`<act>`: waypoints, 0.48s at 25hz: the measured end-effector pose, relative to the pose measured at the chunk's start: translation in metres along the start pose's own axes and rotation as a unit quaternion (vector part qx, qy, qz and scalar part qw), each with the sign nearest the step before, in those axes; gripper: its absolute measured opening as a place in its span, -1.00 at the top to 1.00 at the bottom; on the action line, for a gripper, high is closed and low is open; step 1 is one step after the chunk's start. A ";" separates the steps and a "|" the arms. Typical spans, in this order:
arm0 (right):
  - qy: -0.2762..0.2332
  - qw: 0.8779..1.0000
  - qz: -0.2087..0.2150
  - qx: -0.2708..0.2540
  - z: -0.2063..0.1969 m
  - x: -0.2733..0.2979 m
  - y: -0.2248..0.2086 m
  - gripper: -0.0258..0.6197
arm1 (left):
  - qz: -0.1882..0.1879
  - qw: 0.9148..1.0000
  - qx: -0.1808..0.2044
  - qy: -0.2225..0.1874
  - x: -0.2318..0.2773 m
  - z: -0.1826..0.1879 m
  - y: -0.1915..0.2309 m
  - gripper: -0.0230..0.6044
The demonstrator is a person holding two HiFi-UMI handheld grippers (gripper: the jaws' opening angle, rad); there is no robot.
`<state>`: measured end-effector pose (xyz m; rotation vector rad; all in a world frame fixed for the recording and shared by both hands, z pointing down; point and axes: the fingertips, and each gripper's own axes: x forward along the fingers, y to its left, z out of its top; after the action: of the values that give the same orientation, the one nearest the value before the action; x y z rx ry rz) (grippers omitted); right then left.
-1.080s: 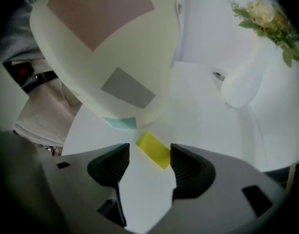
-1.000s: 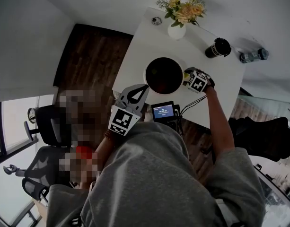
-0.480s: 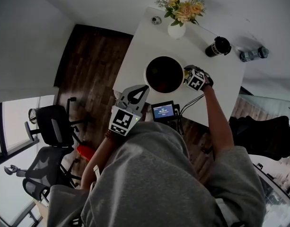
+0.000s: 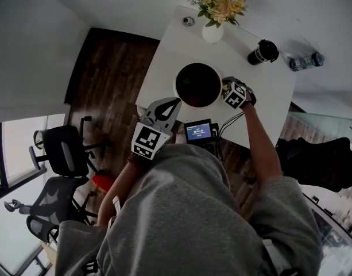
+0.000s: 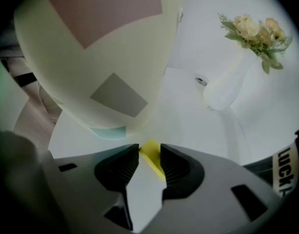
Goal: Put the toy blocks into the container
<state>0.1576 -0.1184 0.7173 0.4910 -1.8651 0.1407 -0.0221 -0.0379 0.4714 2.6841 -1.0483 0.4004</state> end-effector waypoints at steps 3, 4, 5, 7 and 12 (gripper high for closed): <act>-0.004 1.000 0.007 -0.001 -0.002 -0.002 0.005 0.46 | -0.004 1.000 0.001 0.001 0.000 -0.001 -0.004 0.91; -0.005 1.000 0.009 -0.003 -0.004 -0.004 0.006 0.43 | -0.005 1.000 0.001 0.001 0.000 -0.001 -0.006 0.91; -0.007 1.000 0.010 -0.005 -0.006 -0.005 0.007 0.30 | -0.005 1.000 0.002 0.002 0.000 -0.001 -0.008 0.91; -0.009 1.000 0.015 -0.009 -0.011 -0.007 0.007 0.14 | -0.006 1.000 0.003 0.003 0.000 -0.003 -0.009 0.91; 0.019 0.999 0.035 -0.031 -0.022 -0.004 0.006 0.07 | -0.007 1.000 0.006 0.005 -0.001 -0.004 -0.009 0.91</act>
<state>0.1757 -0.1045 0.7223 0.3784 -1.8444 0.1373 -0.0175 -0.0299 0.4735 2.6955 -1.0283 0.4183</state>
